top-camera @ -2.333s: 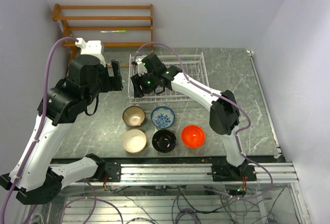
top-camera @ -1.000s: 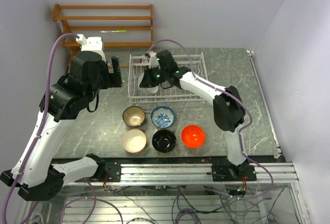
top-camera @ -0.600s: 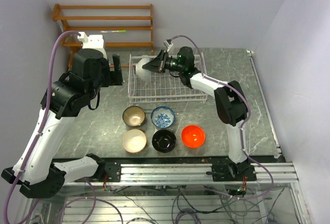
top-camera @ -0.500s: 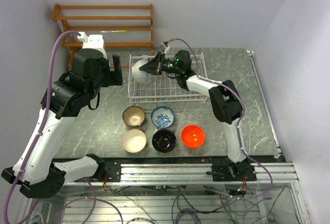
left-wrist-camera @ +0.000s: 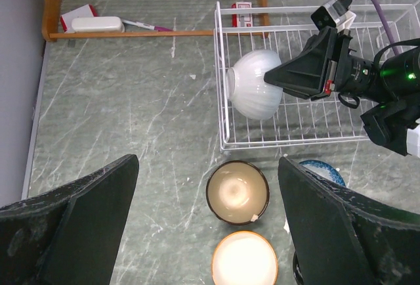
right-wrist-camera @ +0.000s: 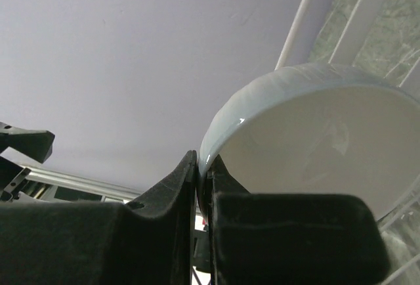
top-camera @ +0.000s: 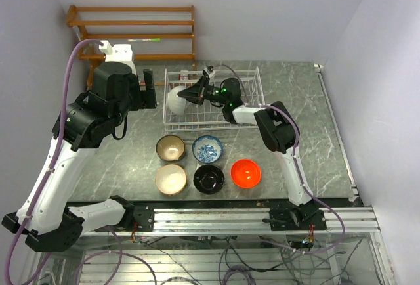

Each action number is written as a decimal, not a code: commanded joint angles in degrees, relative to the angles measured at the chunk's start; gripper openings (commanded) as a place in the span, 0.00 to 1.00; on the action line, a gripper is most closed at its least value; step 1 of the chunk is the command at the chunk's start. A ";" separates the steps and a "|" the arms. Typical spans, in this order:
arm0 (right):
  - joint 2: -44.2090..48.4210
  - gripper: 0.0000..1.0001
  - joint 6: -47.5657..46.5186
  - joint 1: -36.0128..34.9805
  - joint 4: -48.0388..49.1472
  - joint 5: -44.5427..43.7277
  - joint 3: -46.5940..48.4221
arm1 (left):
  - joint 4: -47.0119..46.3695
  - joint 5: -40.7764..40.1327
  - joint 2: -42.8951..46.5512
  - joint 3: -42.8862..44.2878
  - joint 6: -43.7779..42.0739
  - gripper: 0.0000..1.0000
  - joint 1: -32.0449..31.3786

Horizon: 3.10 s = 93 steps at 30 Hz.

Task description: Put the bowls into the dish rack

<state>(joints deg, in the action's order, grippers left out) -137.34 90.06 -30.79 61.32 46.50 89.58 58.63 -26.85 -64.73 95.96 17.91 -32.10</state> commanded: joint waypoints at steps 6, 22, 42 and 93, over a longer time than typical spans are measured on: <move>0.34 0.04 3.78 1.35 7.09 -1.68 -6.19 | -0.29 -0.93 0.17 0.98 -1.07 0.99 -0.33; 4.75 0.16 -3.95 6.05 -1.27 -4.49 -12.75 | 0.56 0.17 -0.66 1.35 -2.09 0.99 -0.33; 14.88 0.32 -23.03 7.31 -30.51 -11.53 -11.80 | -0.35 1.40 -0.73 0.57 -2.63 0.99 -0.33; 16.43 0.46 -60.52 0.53 -89.13 -24.37 21.22 | -4.03 2.43 -0.18 -0.41 -0.70 0.99 -0.29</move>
<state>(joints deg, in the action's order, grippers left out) -117.12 36.49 -26.17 -19.86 21.19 105.36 56.93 -24.62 -65.08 95.50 16.97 -32.10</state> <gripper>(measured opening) 0.463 0.989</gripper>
